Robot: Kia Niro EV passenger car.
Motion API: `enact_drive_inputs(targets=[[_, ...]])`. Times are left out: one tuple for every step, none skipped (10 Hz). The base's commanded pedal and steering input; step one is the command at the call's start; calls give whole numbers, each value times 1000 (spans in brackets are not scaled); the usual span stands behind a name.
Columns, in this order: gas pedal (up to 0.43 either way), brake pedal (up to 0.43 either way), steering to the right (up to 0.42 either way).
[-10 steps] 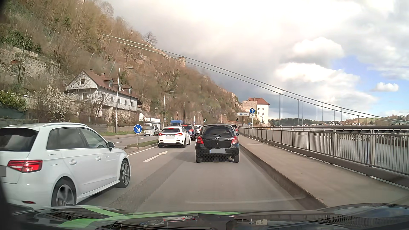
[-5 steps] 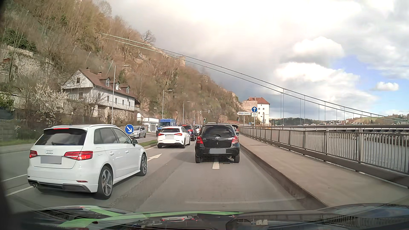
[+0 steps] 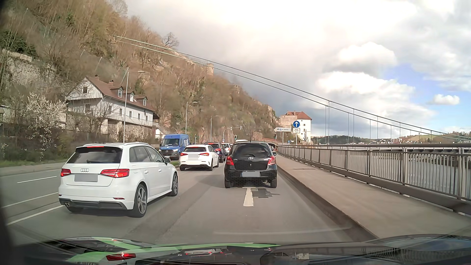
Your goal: Follow the waypoints while adhering to traffic rules and regulations
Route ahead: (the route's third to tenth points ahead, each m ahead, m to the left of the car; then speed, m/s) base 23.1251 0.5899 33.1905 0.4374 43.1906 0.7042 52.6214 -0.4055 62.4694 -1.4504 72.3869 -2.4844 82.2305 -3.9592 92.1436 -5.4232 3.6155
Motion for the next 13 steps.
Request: enact_drive_inputs(targets=[[0, 0, -4], [0, 0, -4], [0, 0, -3], [0, 0, -4], [0, 0, -3], [0, 0, -4], [0, 0, -4], [0, 0, -4], [0, 0, -4], [0, 0, -4], [0, 0, 0], [0, 0, 0], [20, 0, 0]])
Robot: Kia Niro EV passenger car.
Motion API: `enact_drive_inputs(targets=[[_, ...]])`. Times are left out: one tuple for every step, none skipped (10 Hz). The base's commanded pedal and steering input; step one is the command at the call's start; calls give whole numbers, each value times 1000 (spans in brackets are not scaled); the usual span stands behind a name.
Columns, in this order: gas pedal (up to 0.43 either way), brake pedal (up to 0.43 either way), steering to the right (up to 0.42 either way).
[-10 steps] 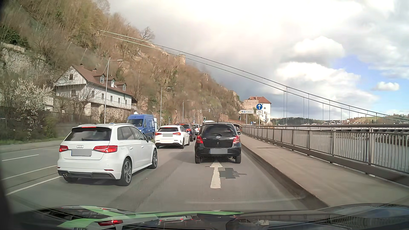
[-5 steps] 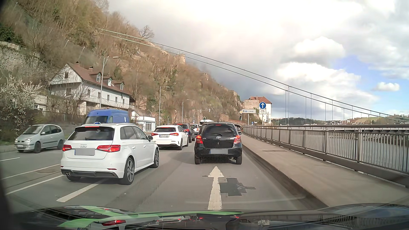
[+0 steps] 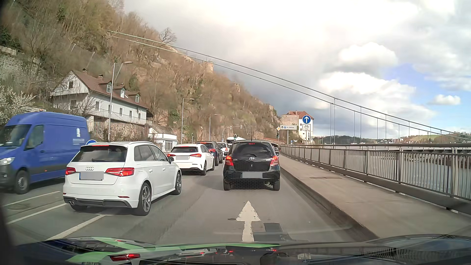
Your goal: Follow the waypoints while adhering to traffic rules and regulations
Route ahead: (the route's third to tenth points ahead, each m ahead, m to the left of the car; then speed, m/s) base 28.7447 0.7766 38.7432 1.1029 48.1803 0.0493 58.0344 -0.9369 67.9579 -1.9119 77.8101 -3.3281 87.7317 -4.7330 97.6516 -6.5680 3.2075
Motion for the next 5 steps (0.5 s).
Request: enact_drive_inputs(targets=[[28, 0, 0], [28, 0, 0], [28, 0, 1], [28, 0, 0], [28, 0, 0]])
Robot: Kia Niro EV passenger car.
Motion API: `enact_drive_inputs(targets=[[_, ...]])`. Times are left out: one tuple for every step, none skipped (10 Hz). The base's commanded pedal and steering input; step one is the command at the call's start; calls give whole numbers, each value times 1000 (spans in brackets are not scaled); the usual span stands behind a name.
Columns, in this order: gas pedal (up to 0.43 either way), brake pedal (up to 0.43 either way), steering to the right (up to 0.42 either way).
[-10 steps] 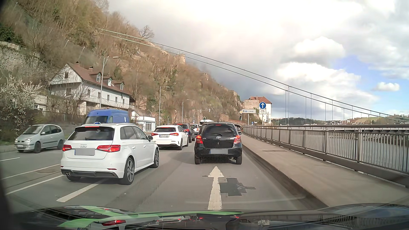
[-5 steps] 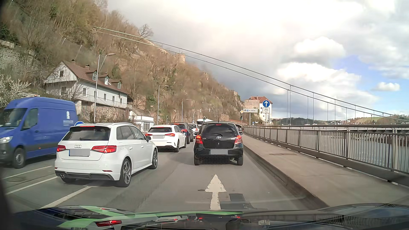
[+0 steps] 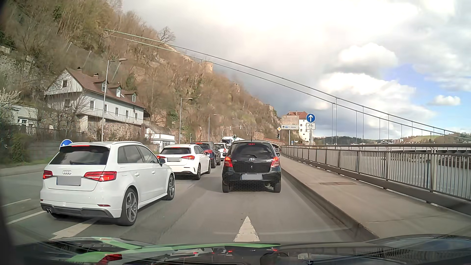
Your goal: Follow the waypoints while adhering to traffic rules and regulations
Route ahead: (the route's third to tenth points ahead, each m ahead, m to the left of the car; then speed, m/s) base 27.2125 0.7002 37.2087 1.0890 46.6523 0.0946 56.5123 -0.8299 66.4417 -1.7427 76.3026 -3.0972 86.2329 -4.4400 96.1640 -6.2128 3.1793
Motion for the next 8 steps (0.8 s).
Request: enact_drive_inputs(targets=[[39, 0, 0], [39, 0, 0], [28, 0, 0], [0, 0, 0], [0, 0, 0], [0, 0, 0], [0, 0, 0], [0, 0, 0]])
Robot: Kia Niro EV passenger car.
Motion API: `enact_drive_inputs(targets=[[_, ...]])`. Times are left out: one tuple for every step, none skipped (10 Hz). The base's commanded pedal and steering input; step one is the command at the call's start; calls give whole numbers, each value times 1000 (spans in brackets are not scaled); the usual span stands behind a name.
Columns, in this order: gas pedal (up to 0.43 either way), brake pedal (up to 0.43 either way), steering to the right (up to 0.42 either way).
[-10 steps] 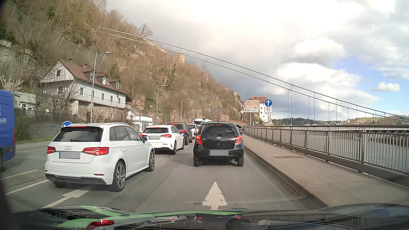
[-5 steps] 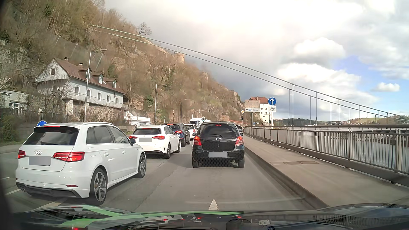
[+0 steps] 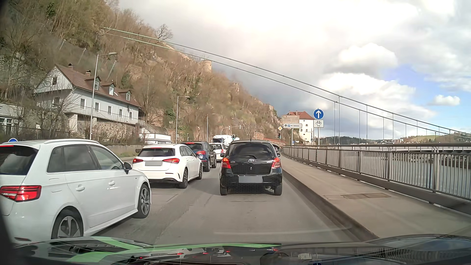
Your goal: Follow the waypoints while adhering to traffic rules and regulations
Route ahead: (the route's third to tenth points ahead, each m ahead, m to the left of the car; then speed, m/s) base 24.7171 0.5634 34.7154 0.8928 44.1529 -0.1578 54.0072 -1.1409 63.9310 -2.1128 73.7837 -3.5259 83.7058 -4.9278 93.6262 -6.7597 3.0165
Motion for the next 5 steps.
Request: enact_drive_inputs(targets=[[0, 0, 0], [0, 0, 0], [0, 0, 0], [0, 0, 0], [0, 0, 0]])
